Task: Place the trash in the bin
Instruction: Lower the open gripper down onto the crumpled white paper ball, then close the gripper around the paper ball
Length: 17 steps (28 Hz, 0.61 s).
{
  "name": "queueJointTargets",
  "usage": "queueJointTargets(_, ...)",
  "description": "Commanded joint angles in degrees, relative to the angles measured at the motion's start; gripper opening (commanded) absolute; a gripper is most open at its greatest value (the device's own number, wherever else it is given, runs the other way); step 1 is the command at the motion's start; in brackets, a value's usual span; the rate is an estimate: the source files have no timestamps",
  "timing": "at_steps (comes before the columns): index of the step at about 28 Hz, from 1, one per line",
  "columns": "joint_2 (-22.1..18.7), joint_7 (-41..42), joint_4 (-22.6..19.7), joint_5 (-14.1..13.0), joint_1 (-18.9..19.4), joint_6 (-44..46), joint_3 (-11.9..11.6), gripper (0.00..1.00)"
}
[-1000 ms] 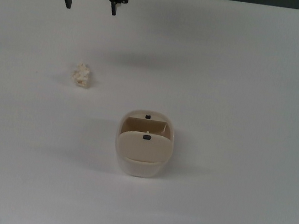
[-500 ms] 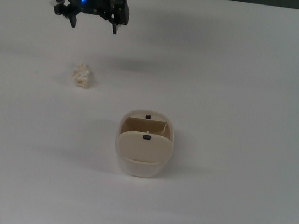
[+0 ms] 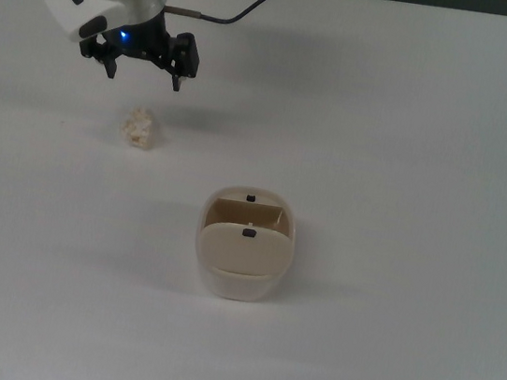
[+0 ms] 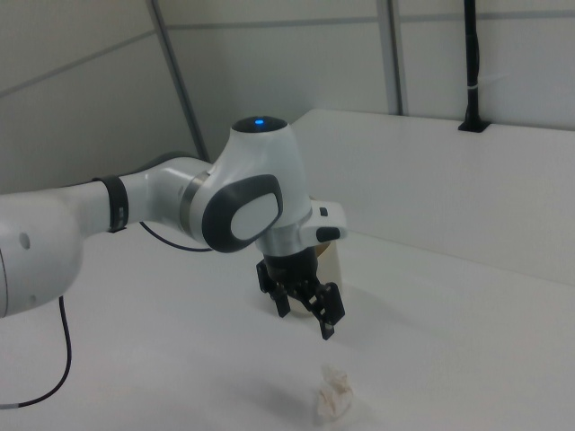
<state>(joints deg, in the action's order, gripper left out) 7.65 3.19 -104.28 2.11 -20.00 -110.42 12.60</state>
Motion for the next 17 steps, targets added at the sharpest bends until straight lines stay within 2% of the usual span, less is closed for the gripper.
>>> queueJointTargets(1,-1.1,-0.1,-4.4,0.9,0.1,-4.7,-1.2,1.00)
queueJointTargets(4,-0.2,0.0,-6.0,2.4,-0.1,-6.9,-1.5,1.00)
queueJointTargets(7,2.0,-0.3,-6.1,4.6,-0.1,-8.1,-1.5,1.00)
queueJointTargets(11,3.9,-0.6,-6.2,6.1,-0.1,-10.5,-1.6,1.00)
queueJointTargets(17,4.4,-1.5,-9.2,6.3,-0.1,-15.5,-1.7,1.00)
